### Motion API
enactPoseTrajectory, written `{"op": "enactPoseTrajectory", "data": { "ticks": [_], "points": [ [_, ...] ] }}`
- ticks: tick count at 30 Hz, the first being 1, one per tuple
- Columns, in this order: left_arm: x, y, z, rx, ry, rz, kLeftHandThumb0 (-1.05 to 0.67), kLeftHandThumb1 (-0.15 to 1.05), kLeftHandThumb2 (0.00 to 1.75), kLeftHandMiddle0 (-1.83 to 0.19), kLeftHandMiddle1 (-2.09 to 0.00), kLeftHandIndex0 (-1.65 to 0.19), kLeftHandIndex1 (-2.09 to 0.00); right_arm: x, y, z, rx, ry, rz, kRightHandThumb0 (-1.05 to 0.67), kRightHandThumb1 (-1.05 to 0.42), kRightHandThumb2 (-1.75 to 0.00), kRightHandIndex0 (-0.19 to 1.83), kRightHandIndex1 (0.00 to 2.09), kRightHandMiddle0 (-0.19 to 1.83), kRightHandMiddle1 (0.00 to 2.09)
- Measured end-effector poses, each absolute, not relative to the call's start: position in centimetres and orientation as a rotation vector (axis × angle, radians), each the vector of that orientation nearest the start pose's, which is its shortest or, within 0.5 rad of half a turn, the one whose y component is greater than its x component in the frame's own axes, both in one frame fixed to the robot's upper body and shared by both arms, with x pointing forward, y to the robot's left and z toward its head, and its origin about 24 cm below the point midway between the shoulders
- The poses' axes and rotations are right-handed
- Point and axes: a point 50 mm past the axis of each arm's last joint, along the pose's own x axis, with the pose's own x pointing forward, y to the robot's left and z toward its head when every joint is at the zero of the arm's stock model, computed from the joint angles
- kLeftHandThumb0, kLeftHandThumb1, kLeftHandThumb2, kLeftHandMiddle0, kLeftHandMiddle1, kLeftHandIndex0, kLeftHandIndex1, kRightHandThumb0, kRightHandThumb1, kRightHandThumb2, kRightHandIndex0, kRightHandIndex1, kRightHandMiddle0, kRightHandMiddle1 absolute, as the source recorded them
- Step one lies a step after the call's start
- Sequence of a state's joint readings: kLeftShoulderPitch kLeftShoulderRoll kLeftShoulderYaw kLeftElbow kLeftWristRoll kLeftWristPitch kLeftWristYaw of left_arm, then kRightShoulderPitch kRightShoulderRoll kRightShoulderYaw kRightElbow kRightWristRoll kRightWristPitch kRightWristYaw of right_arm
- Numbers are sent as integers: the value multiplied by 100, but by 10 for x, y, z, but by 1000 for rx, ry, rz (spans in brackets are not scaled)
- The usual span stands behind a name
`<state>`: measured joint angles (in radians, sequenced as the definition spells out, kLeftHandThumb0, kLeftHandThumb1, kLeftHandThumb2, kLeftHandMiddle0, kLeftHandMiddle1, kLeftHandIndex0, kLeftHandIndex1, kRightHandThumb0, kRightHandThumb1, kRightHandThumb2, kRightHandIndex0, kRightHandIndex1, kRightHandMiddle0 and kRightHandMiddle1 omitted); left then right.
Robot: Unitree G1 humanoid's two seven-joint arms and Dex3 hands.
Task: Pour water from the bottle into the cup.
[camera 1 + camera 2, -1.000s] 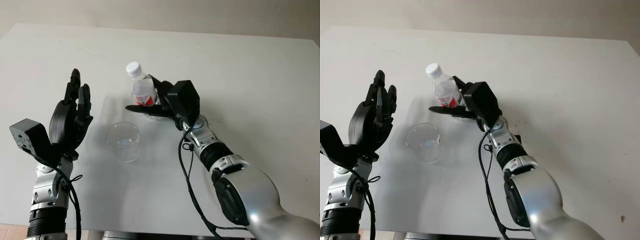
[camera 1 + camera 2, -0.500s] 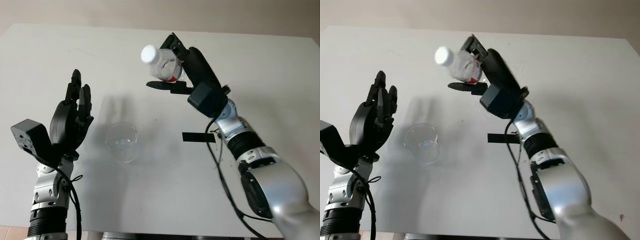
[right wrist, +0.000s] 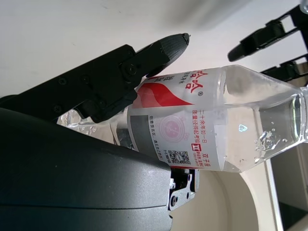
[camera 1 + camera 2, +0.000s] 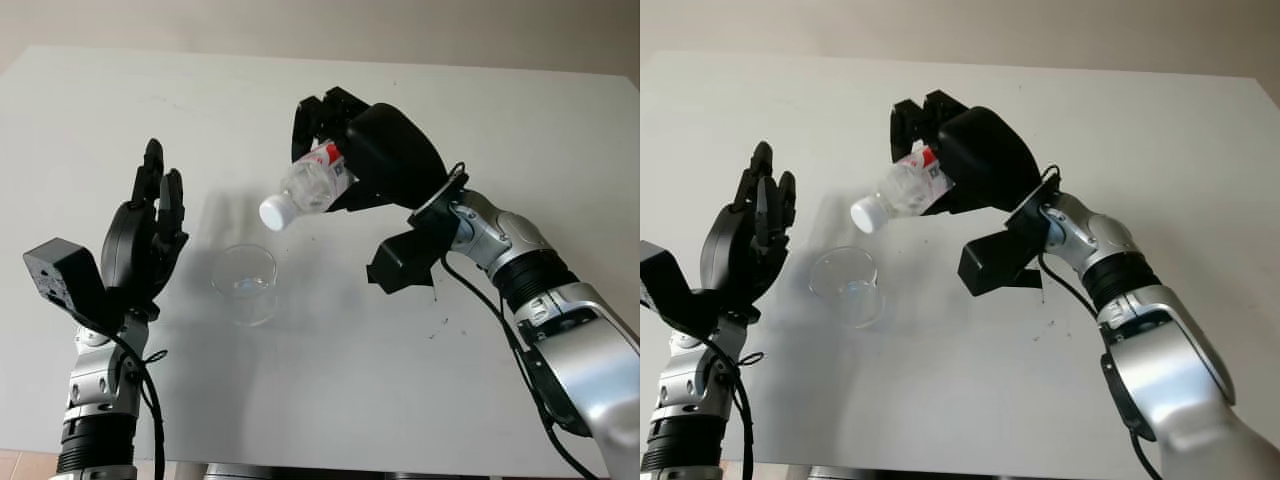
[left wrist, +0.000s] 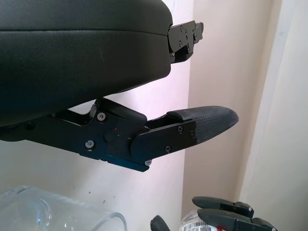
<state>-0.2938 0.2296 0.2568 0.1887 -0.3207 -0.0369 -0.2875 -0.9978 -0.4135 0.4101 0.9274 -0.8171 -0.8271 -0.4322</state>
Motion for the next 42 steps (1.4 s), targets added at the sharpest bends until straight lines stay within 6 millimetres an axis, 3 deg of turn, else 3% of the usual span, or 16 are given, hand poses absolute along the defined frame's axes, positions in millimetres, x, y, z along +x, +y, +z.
{"op": "enactPoseTrajectory", "data": {
  "ticks": [15, 24, 30, 42],
  "points": [
    [303, 222, 100, -121, -216, -76, -74, 105, 66, 19, 0, 19, 0, 366, -100, 182, -1179, -1127, 314, -13, -105, -11, 115, 209, 91, 209],
    [303, 220, 100, -124, -217, -72, -74, 105, 65, 19, 0, 19, 0, 362, -93, 196, -1352, -1407, 253, -24, -105, -22, 114, 209, 87, 209],
    [303, 219, 99, -120, -215, -69, -75, 105, 66, 19, 0, 19, 0, 359, -88, 193, -1343, -1461, 274, -24, -105, -24, 106, 209, 88, 209],
    [303, 217, 99, -121, -227, -62, -76, 105, 66, 19, 0, 19, 0, 359, -83, 199, -1341, -1498, 260, -21, -103, -22, 110, 209, 86, 209]
  ]
}}
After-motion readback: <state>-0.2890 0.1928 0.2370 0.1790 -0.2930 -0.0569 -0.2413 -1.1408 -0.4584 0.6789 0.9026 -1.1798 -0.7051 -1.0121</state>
